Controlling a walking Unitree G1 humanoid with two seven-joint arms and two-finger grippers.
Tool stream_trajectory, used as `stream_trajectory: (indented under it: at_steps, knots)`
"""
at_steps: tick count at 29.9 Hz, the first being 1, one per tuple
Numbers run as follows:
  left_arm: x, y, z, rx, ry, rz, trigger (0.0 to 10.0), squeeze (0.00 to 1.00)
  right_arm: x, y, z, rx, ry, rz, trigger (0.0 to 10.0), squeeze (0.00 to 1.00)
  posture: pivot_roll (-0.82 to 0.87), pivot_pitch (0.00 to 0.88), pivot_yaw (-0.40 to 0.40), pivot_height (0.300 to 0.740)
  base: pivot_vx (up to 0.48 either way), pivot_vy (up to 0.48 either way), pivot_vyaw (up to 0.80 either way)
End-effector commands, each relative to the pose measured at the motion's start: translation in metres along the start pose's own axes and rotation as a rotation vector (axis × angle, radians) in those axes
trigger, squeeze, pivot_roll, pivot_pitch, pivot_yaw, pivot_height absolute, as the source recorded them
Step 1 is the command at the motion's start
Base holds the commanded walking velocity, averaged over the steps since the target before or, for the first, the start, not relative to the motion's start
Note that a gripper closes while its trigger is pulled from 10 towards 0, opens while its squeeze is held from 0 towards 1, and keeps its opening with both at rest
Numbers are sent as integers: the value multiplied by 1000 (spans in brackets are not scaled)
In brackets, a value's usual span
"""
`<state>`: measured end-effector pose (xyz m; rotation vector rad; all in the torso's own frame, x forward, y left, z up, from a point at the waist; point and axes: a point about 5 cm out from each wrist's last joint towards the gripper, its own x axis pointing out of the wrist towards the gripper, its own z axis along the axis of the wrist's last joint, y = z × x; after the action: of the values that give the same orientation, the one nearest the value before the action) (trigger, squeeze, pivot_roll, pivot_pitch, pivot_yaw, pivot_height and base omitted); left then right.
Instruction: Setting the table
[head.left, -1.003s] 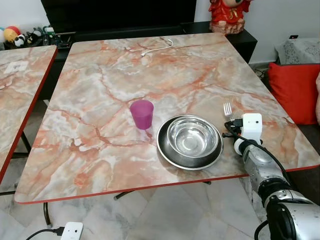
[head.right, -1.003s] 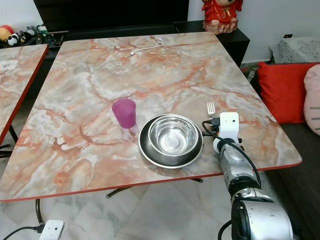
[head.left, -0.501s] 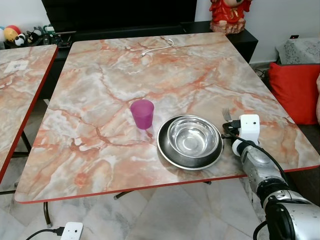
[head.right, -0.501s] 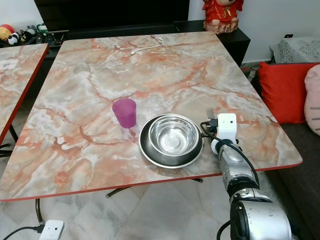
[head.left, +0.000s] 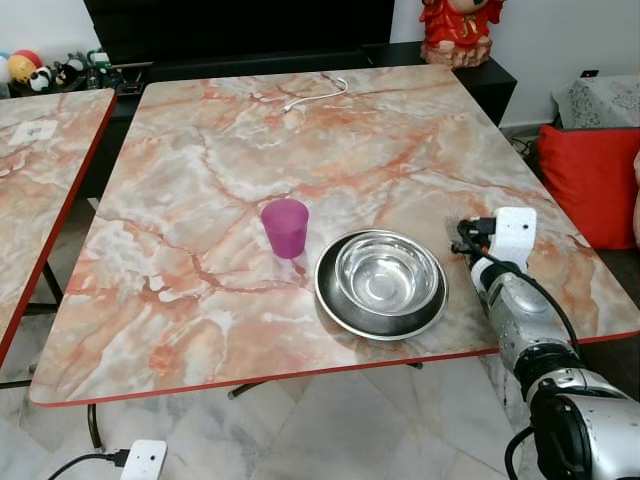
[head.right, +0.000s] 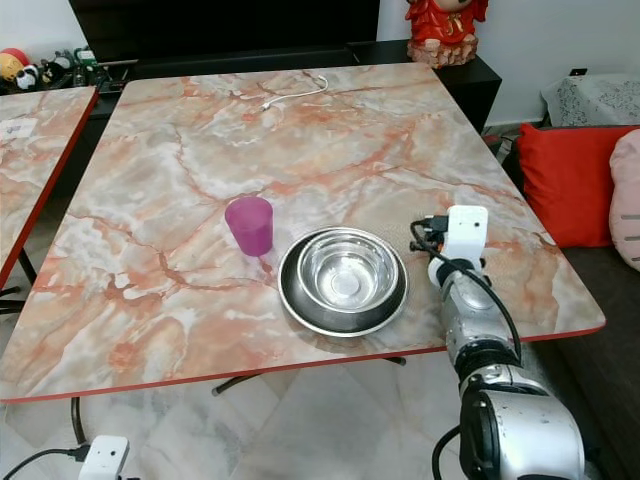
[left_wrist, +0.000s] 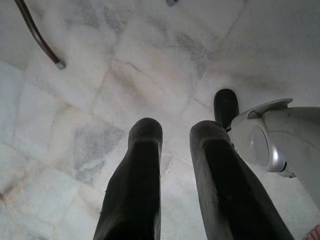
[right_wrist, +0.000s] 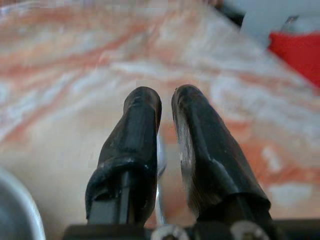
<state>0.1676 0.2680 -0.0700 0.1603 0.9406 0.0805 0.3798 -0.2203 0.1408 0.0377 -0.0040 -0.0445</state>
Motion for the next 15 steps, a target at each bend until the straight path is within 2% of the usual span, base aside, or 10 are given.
stream_trajectory:
  at_steps: [1,4,6,8,9,10,15]
  knots:
    - [-2,1,-9,-3,38,3,10000,0,4,-7,26,-4,-125,-41,10000,0,101,86,8,740,0,0,0]
    - [-2,2,-9,-15,35,4,10000,0,-7,-31,39,-15,-256,-165,10000,0,86,75,3,740,0,0,0]
    - [-2,2,-9,-18,34,4,10000,0,-12,-34,38,-20,-269,-189,10000,0,83,74,2,740,0,0,0]
    - [-3,4,-10,-20,37,6,10000,0,-22,-39,32,-8,-294,-236,10000,0,63,59,2,740,0,0,0]
    - [-3,5,-13,-18,45,8,10000,0,-33,-37,24,3,-312,-248,10000,0,57,48,0,740,0,0,0]
    - [-4,4,-14,-18,47,8,10000,0,-36,-36,21,5,-314,-248,10000,0,56,39,-1,740,0,0,0]
    - [-4,4,-18,-33,63,6,10000,0,-66,-13,-8,84,-294,-255,10000,0,43,25,-4,740,0,0,0]
